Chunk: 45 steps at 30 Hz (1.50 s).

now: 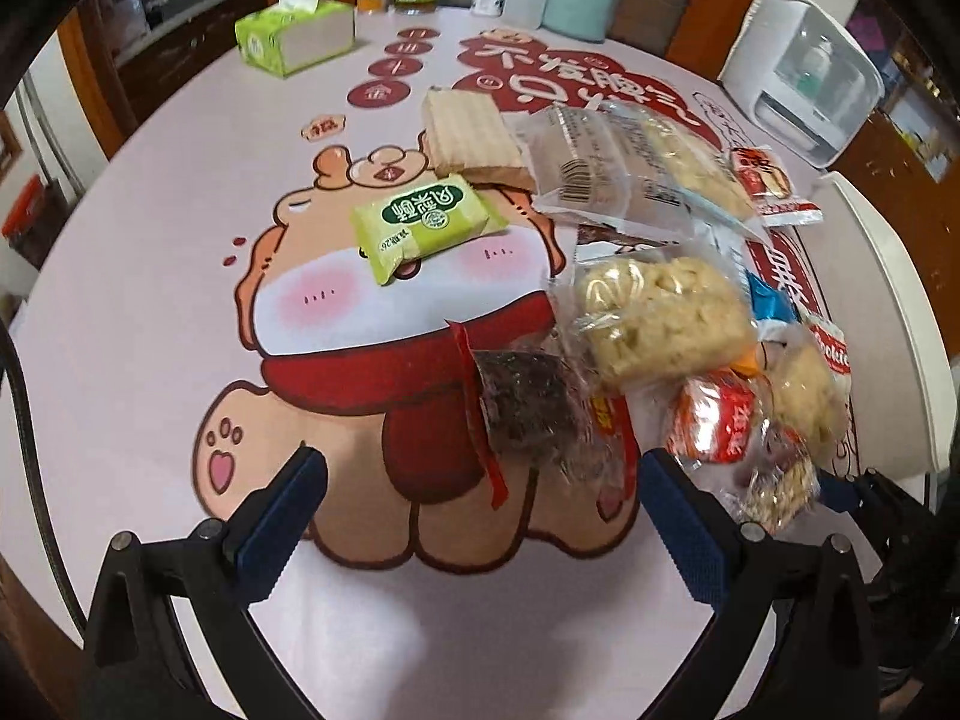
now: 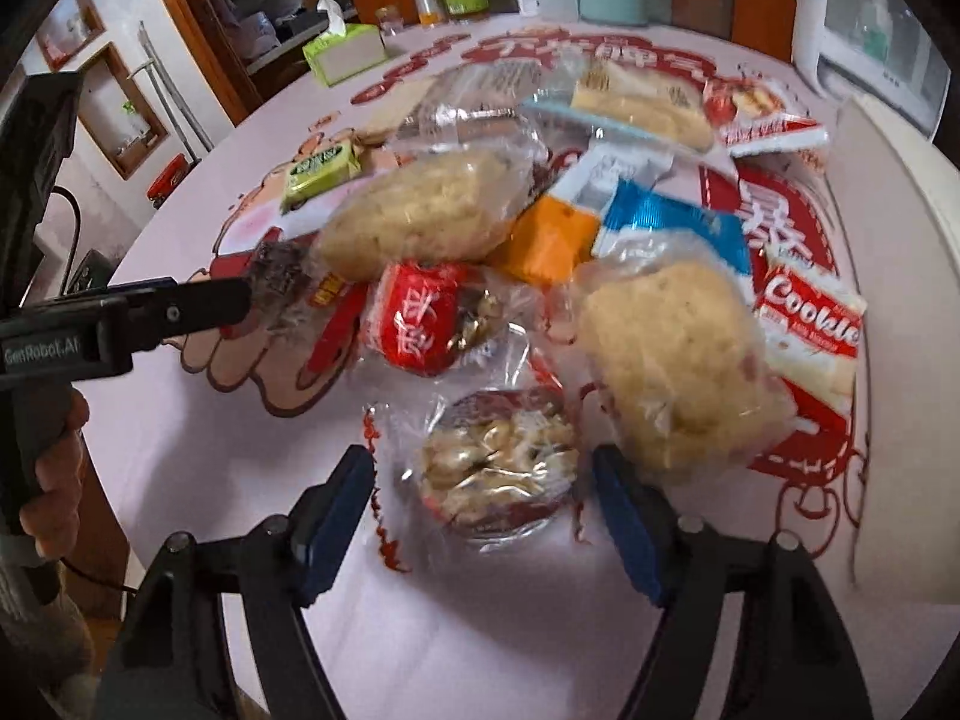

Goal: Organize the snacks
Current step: 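Grasp the dark brownie pack with the left tool while the right tool grasps a nut bag, then carry both packs into the white tray and open both tools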

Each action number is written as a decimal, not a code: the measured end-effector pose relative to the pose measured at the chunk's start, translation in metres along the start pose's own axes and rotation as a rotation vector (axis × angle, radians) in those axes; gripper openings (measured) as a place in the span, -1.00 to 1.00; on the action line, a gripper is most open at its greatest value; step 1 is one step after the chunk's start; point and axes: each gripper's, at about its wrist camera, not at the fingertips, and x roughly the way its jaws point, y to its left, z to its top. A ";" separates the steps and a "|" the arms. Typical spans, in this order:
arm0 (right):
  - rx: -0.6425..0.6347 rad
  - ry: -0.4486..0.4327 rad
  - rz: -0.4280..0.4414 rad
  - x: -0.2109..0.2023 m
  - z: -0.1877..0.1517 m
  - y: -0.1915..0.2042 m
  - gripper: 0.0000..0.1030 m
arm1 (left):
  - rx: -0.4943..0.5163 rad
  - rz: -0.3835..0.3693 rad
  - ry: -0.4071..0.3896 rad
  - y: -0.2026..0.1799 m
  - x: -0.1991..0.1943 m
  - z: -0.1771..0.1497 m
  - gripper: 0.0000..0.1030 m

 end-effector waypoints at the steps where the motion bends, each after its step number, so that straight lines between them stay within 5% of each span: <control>1: -0.005 0.005 -0.004 0.001 0.000 0.000 0.46 | -0.011 -0.004 0.011 0.001 0.004 0.002 0.99; 8: -0.099 -0.016 -0.075 0.005 -0.005 0.013 0.46 | -0.008 0.082 0.048 -0.006 0.031 0.016 0.85; 18: -0.116 -0.031 -0.068 0.005 -0.007 0.010 0.46 | 0.041 0.079 0.070 -0.022 0.044 0.021 0.77; 20: -0.114 -0.031 -0.066 0.004 -0.007 0.010 0.46 | 0.083 0.101 0.047 -0.033 0.042 0.017 0.43; 21: -0.113 -0.031 -0.065 0.004 -0.007 0.010 0.46 | 0.103 0.106 0.037 -0.038 0.040 0.015 0.10; 25: -0.099 -0.034 -0.056 0.001 -0.008 0.008 0.39 | 0.099 0.092 0.029 -0.043 0.036 0.013 -0.17; 27: -0.090 -0.040 -0.060 -0.001 -0.008 0.007 0.07 | 0.079 0.081 0.028 -0.040 0.033 0.012 -0.20; 33: -0.029 -0.045 0.034 -0.007 -0.010 -0.004 -0.12 | 0.071 0.117 -0.020 -0.035 0.010 -0.001 -0.20; 45: -0.037 -0.195 0.104 -0.068 -0.024 0.006 -0.12 | 0.138 0.094 -0.202 -0.066 -0.095 -0.016 -0.20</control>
